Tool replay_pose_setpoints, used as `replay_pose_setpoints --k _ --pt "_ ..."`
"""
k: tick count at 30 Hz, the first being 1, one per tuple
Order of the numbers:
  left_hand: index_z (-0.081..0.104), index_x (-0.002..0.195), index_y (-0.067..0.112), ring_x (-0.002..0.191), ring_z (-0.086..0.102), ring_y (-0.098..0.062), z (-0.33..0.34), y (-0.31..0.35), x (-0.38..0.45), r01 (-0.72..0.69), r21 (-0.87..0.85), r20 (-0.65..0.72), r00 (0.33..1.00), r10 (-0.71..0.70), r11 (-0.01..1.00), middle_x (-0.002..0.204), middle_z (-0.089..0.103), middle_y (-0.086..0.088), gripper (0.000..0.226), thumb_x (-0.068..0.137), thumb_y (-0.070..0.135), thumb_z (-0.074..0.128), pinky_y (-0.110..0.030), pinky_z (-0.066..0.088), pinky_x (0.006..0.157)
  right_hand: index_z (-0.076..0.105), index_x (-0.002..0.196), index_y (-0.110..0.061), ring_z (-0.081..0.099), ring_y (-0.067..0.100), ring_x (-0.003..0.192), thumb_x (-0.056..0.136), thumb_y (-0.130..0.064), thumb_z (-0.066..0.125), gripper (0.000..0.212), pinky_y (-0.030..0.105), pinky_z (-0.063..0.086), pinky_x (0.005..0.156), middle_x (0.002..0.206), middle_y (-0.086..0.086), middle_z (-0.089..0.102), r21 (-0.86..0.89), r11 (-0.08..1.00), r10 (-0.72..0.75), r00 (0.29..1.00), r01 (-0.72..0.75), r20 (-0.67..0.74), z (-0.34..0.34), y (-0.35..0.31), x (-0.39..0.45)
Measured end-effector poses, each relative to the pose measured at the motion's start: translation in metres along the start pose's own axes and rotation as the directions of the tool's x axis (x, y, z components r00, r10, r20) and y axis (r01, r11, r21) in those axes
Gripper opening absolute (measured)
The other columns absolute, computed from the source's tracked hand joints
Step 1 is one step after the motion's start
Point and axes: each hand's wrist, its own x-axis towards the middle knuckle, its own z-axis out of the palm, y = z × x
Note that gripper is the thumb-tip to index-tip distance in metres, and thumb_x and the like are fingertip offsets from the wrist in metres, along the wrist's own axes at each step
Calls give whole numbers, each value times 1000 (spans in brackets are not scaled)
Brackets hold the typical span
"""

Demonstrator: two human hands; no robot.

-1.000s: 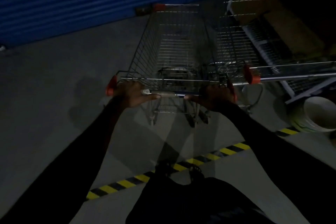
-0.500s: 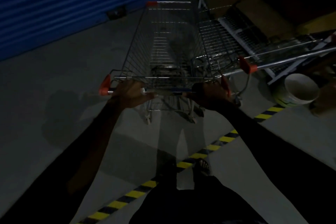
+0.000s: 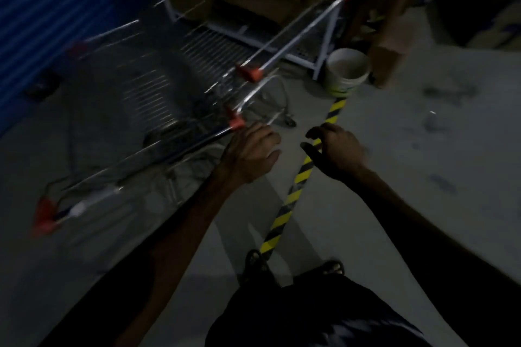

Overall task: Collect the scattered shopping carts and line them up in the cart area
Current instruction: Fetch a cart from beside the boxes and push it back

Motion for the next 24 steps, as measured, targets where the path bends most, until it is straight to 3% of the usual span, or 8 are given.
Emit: replay_pose_setpoints --k 2,6,11,16,24 --pt "72 102 12 100 62 -33 17 33 31 -47 -23 132 990 49 999 100 69 -8 22 89 29 71 -45 56 82 68 128 -14 66 35 106 103 -44 61 40 43 52 85 124 10 67 25 986 164 987 -164 -1 -15 44 -33" --pt "75 111 11 103 65 -35 53 108 80 -126 -39 223 966 131 991 108 72 -10 28 87 25 77 -45 58 85 65 131 -17 67 32 108 101 -50 61 45 42 53 88 124 7 68 77 896 443 894 -438 -70 -35 126 -106" --pt "71 125 13 114 62 -33 114 217 151 -327 -97 264 902 341 940 121 71 -7 35 95 31 72 -48 52 96 57 140 -18 64 33 116 102 -53 59 51 44 53 93 133 9 65 179 705 709 692 -686 -135 -63 221 -212" --pt "70 128 15 112 63 -33 160 331 207 -512 -154 256 806 534 845 121 70 -7 41 92 33 72 -47 53 92 48 148 -17 61 36 122 103 -53 57 59 48 53 95 144 13 58 271 512 859 479 -815 -182 -81 285 -302" --pt "65 136 14 120 60 -33 210 465 262 -656 -238 257 669 698 716 132 67 -9 50 90 32 74 -46 48 94 43 153 -15 57 39 129 103 -49 58 63 49 50 99 150 16 52 393 234 969 180 -889 -170 -99 348 -398"
